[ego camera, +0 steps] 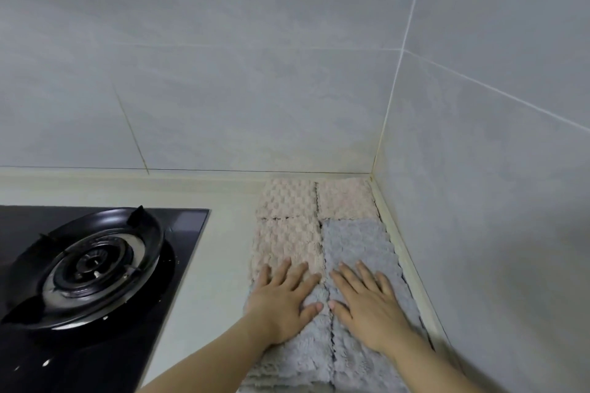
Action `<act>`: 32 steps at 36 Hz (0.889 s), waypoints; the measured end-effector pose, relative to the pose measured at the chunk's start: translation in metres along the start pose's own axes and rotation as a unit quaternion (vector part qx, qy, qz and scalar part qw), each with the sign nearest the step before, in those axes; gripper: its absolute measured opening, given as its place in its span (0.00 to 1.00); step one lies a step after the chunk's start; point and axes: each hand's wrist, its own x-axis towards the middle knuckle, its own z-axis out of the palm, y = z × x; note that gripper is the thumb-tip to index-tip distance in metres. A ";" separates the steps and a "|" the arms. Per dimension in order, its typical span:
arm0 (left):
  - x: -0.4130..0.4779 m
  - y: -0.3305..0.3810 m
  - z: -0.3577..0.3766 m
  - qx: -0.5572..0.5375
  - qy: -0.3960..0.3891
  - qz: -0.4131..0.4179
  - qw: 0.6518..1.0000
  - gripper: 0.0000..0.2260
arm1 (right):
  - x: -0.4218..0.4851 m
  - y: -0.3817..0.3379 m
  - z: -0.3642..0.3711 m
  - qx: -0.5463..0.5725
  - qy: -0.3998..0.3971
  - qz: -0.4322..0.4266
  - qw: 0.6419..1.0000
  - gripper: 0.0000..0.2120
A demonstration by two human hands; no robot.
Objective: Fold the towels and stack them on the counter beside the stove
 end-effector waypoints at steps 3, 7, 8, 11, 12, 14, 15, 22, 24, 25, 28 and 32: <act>0.003 0.001 -0.001 -0.002 -0.014 0.001 1.000 0.27 | 0.002 0.001 0.001 0.002 -0.003 -0.004 1.000 0.64; 0.001 0.000 -0.001 -0.002 -0.010 0.000 1.000 0.27 | 0.004 0.000 0.002 0.002 -0.002 -0.001 1.000 0.64; 0.001 -0.001 0.000 -0.007 0.008 0.004 1.000 0.28 | 0.004 0.000 -0.001 -0.005 0.010 -0.003 1.000 0.63; 0.000 -0.004 -0.003 -0.029 0.120 0.007 0.992 0.37 | 0.007 -0.003 -0.017 0.013 0.082 0.014 0.996 0.54; 0.000 -0.006 -0.004 -0.036 0.140 -0.004 0.989 0.39 | 0.009 -0.005 -0.023 0.012 0.109 0.020 0.994 0.47; 0.004 -0.008 -0.005 -0.049 0.134 -0.029 0.989 0.37 | 0.010 -0.008 -0.030 0.024 0.115 0.052 0.992 0.32; 0.006 -0.009 -0.005 -0.050 0.112 -0.036 0.992 0.34 | 0.011 -0.008 -0.029 0.016 0.106 0.060 0.992 0.29; 0.017 -0.008 -0.022 -0.050 0.015 -0.034 0.998 0.26 | 0.024 -0.003 -0.029 0.030 0.020 0.031 0.999 0.24; 0.018 -0.013 -0.032 -0.061 0.058 -0.029 0.996 0.24 | 0.027 -0.006 -0.042 0.079 0.063 0.038 0.994 0.20; 0.019 -0.016 -0.038 -0.074 0.082 -0.033 0.993 0.23 | 0.029 -0.007 -0.051 0.110 0.090 0.041 0.989 0.19; 0.023 -0.027 -0.060 -0.146 0.143 -0.058 0.977 0.21 | 0.037 -0.011 -0.082 0.213 0.178 0.043 0.960 0.14; 0.028 -0.045 -0.094 -0.257 0.240 -0.085 0.932 0.18 | 0.048 -0.016 -0.142 0.369 0.302 0.033 0.878 0.06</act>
